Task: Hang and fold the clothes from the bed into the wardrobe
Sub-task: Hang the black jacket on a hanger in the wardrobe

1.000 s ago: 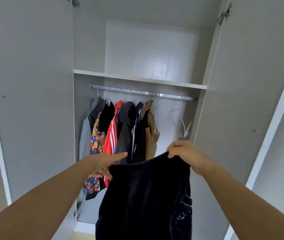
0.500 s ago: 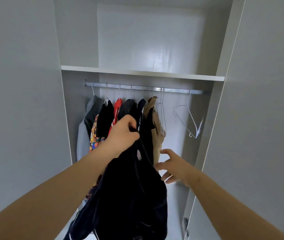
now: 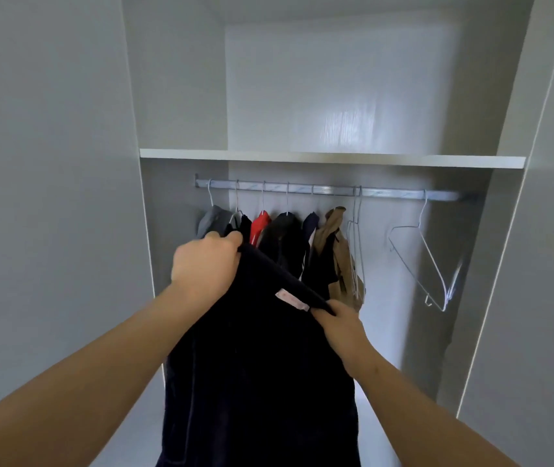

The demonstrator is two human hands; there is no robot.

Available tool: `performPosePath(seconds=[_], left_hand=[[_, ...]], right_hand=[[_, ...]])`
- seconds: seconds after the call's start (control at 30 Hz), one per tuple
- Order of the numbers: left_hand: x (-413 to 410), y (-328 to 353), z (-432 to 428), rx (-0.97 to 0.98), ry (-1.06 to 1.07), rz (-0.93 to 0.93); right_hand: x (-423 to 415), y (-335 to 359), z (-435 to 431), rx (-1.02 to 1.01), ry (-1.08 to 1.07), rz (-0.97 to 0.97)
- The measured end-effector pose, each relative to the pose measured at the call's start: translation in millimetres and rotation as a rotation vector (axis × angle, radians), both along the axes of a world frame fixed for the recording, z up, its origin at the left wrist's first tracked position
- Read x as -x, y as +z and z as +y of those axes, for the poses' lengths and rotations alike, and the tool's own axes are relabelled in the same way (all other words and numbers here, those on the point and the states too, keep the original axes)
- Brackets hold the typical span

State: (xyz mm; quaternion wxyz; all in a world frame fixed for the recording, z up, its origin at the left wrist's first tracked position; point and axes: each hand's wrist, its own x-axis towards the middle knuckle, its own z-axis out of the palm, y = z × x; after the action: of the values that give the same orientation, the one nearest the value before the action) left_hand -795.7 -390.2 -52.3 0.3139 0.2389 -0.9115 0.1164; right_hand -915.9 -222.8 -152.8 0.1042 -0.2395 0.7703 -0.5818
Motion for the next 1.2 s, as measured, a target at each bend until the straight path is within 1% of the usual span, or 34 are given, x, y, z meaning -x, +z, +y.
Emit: performPosePath(seconds=[0.03,0.1,0.2,0.23,0.3,0.33,0.37,0.43,0.5,0.57,0.6,0.67,0.7,0.8,0.9,0.97,1.03,1.1,1.2], left_hand=[[6,1,-9,-0.014,0.061,-0.027],[20,0,-21,-0.142,0.108,-0.007],[49,2,-23,-0.42,0.035,0.051],[60,4,-18,-0.556,-0.026,0.087],[81,3,-3,-0.967,-0.221,0.247],[96,1,6,-1.164,-0.3,0.332],[110,-2,14,-1.308,-0.357,0.398],[132,-5,24,-1.509,-0.409,0.518],[155,-4,27,-1.706,-0.394,0.624],[171,-1,31,-1.909,-0.352,0.67],[180,-2,34,-1.995,-0.331,0.676],[197,-3,41,-2.105,-0.3,0.665],[204,-4,43,-2.142,-0.289,0.646],[221,-1,41,-2.209,-0.289,0.624],[234,4,29,-2.276,-0.27,0.712],[243,4,21,-2.322,-0.243,0.758],[253,3,16,-2.365,-0.232,0.782],[264,-2,12,-2.425,-0.244,0.781],[277,-9,2,-2.462,-0.259,0.763]], right_hand=[[12,6,-1,0.028,0.035,0.007],[36,18,-3,0.06,0.095,0.045],[69,26,1,0.0,0.199,0.113],[76,26,3,-0.037,0.261,0.111],[88,21,7,-0.076,0.378,0.065],[98,17,10,-0.076,0.403,0.039],[107,13,13,-0.065,0.393,0.013],[122,7,18,-0.041,0.295,-0.002],[139,3,23,-0.066,0.198,0.065],[152,5,29,-0.094,0.123,0.112],[160,5,32,-0.079,0.093,0.1],[173,6,33,-0.037,0.05,0.062],[177,7,31,-0.037,0.031,0.074],[193,12,20,-0.134,-0.01,0.216],[211,14,5,-0.201,-0.109,0.387],[223,10,-7,-0.319,-0.193,0.486],[239,7,-20,-0.496,-0.256,0.556],[252,4,-32,-0.615,-0.285,0.566],[272,-6,-48,-0.666,-0.247,0.471]])
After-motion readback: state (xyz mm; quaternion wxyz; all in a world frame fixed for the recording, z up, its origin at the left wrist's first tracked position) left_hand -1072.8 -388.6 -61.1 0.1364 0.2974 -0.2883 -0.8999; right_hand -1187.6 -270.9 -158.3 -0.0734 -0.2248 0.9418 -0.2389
